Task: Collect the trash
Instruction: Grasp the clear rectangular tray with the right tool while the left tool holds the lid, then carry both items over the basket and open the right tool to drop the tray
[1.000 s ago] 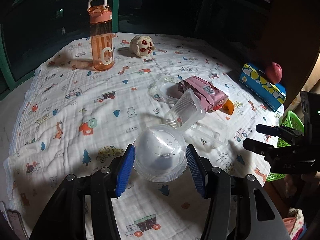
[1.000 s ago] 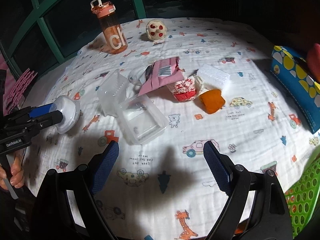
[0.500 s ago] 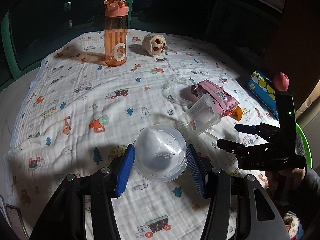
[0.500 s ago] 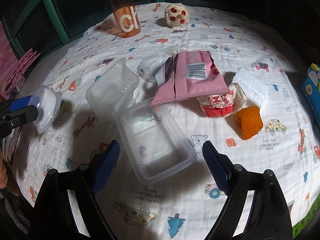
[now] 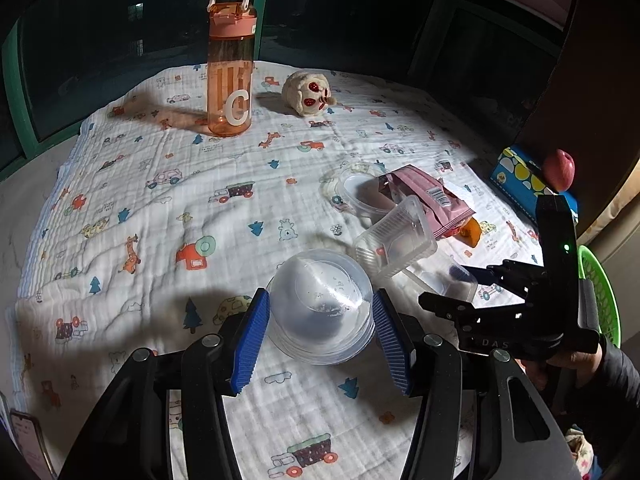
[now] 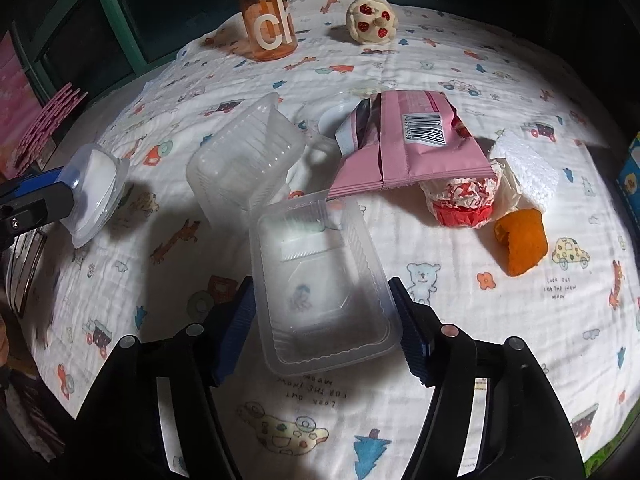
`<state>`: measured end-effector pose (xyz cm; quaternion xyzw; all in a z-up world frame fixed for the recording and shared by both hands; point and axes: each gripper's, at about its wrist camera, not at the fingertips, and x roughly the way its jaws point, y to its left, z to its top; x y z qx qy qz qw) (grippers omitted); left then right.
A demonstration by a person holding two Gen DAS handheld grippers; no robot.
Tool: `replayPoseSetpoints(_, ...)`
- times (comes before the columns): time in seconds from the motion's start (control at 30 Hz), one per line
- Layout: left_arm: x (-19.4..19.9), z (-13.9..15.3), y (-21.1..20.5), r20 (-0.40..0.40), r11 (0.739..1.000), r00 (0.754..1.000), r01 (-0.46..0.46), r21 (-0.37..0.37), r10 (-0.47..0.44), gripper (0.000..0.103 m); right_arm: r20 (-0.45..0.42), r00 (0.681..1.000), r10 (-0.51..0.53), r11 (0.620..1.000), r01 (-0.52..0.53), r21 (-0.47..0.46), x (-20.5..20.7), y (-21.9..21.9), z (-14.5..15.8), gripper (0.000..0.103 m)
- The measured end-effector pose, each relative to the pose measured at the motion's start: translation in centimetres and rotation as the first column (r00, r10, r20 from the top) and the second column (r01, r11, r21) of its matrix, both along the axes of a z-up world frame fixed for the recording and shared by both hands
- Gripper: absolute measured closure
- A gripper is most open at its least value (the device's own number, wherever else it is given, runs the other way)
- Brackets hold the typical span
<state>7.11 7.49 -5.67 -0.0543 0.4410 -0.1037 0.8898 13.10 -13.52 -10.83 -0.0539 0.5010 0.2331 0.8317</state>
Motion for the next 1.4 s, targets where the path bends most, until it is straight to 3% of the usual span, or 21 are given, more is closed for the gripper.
replayPoseSetpoints(0.4,-0.4,1.5,-2.5,0.033,0.998,0.998,0.057,-0.019,-0.056,0.051,0.023,0.997,-0.078,0.997,0.078,0.018,-3.2,-3.1,2.2,0.042)
replayPoseSetpoints(0.63,-0.6,2.2,-4.3,0.048,0.995,0.994,0.094,-0.016,-0.093,0.051,-0.029,0.992,-0.123,0.992,0.124,0.028,-4.2,-5.2,1.3,0.042)
replayPoseSetpoints(0.8,-0.6,2.1,-4.5,0.042,0.996,0.995,0.094,-0.011,-0.093,0.051,-0.030,0.991,-0.127,0.991,0.128,0.038,-4.5,-5.4,1.1,0.025)
replayPoseSetpoints(0.97,-0.4,2.0,-4.4,0.039,0.996,0.995,0.089,-0.009,-0.089,0.051,-0.014,0.992,-0.128,0.991,0.128,0.026,-3.8,-4.8,1.2,0.025)
replayPoseSetpoints(1.03,-0.4,2.0,-4.3,0.038,0.996,0.995,0.090,-0.011,-0.090,0.051,-0.018,0.992,-0.126,0.992,0.127,0.020,-3.5,-4.5,0.9,0.027)
replayPoseSetpoints(1.1,-0.3,2.0,-4.3,0.038,0.996,0.995,0.093,-0.010,-0.092,0.051,-0.026,0.992,-0.124,0.992,0.124,0.010,-3.3,-4.2,0.6,0.041)
replayPoseSetpoints(1.4,0.1,2.7,-6.9,0.053,0.988,0.987,0.154,-0.018,-0.152,0.051,0.020,0.981,-0.191,0.981,0.190,0.039,-4.9,-6.5,3.0,0.045)
